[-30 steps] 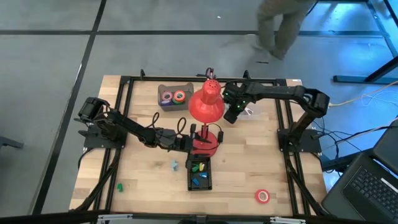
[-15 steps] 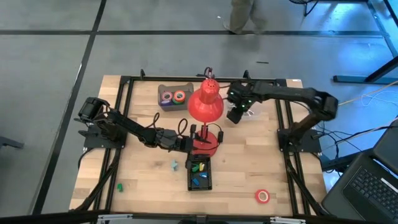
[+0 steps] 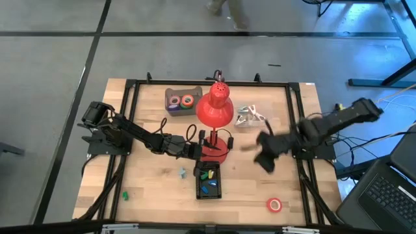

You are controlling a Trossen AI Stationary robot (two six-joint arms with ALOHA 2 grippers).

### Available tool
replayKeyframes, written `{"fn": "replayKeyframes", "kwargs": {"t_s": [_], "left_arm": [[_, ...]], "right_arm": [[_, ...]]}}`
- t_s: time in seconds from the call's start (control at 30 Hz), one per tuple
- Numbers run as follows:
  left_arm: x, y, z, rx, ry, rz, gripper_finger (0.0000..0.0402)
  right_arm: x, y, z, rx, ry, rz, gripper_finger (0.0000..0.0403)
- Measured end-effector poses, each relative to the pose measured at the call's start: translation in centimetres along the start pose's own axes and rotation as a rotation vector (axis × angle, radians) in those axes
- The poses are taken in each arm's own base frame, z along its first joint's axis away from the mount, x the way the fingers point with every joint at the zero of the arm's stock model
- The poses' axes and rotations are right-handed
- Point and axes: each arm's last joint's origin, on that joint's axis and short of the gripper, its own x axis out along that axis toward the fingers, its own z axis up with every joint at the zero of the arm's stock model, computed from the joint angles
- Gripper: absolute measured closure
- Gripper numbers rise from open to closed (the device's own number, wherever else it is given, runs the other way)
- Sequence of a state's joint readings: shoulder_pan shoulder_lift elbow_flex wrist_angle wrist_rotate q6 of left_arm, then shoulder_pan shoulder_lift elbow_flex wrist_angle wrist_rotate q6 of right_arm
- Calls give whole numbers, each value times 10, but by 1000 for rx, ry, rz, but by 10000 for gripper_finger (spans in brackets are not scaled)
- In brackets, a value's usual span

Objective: Pick and place Stapler, Stapler remover, tape
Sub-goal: Put the orange tape into the black transparent bin

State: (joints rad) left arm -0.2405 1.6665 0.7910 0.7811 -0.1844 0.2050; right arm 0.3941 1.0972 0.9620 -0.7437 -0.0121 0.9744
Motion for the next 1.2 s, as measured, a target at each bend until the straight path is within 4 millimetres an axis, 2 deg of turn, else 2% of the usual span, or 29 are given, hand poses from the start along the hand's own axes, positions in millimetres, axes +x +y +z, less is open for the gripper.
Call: {"fn": "replayKeyframes", "kwargs": {"t_s": [0.13, 0.27, 0.43, 0.53, 0.7, 0.9, 1.0, 1.2], "left_arm": [[0, 0, 0, -1, 0, 0, 178], [0, 0, 0, -11, 0, 0, 178], [0, 0, 0, -11, 0, 0, 178], [0, 0, 0, -12, 0, 0, 178], [0, 0, 0, -11, 0, 0, 178], [0, 0, 0, -11, 0, 0, 178], [0, 0, 0, -10, 0, 0, 178], [0, 0, 0, -9, 0, 1, 178]], "right_arm": [[21, 30, -39, 37, 68, 138, 321], [42, 49, -75, 81, 181, 139, 321], [69, 54, -118, 171, 355, 15, 321], [84, 51, -137, 184, 431, -82, 321], [103, 40, -151, 159, 526, -226, 321], [103, 30, -155, 163, 616, -342, 321], [103, 29, -155, 160, 614, -356, 321], [104, 28, -152, 137, 494, -367, 321]]}}
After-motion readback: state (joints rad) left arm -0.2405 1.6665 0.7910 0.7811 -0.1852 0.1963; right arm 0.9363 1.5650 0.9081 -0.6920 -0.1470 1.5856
